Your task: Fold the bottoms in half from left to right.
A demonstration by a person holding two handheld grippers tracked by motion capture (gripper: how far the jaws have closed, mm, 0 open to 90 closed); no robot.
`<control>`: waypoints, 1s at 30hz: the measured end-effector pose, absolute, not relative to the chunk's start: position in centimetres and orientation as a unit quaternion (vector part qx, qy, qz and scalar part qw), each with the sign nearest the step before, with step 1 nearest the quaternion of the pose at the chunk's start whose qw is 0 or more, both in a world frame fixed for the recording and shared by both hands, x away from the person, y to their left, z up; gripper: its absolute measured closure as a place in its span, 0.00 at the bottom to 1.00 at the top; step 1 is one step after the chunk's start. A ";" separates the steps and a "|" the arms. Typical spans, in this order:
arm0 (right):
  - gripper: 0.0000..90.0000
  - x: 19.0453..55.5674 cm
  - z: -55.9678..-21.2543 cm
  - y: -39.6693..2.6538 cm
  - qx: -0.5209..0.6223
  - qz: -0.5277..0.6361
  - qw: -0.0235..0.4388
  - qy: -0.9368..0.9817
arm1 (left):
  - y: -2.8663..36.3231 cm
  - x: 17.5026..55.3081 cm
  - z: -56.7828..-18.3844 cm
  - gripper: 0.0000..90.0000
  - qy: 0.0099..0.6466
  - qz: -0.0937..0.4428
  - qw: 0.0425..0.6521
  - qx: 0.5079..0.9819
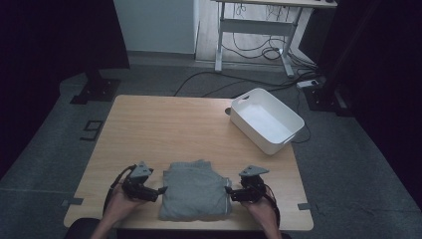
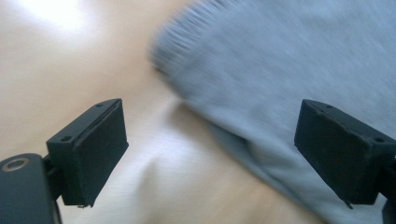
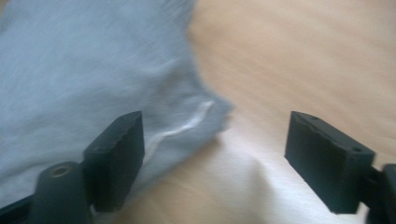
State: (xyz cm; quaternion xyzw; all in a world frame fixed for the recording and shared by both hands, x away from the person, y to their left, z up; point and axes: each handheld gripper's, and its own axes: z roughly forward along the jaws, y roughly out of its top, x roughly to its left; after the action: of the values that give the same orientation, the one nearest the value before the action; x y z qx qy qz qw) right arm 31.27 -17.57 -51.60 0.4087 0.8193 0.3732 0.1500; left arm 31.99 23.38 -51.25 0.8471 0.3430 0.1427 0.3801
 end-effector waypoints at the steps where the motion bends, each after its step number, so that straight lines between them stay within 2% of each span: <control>1: 0.17 31.4 -51.5 -18.1 0.416 0.371 0.155 0.816 | 23.9 32.3 -51.4 0.09 0.352 0.150 0.376 0.844; 6: 0.14 32.3 -52.9 -20.6 0.448 0.339 0.174 0.809 | 25.5 33.3 -53.1 0.07 0.379 0.166 0.332 0.847; 11: 0.05 32.6 -54.2 -21.7 0.468 0.320 0.199 0.800 | 25.3 33.8 -54.4 0.02 0.376 0.179 0.300 0.858; 19: 0.00 32.7 -55.5 -22.1 0.471 0.327 0.190 0.797 | 26.0 34.4 -54.8 0.00 0.401 0.148 0.318 0.846; 30: 0.00 32.7 -55.7 -22.2 0.469 0.335 0.194 0.793 | 26.1 34.3 -54.8 0.00 0.403 0.148 0.317 0.846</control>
State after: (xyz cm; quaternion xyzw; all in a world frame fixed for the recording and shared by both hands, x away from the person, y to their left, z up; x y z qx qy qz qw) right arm 32.67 -22.22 -55.69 0.4693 0.7935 0.3353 0.1944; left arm 34.34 26.07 -54.83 0.8455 0.4030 0.1483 0.3173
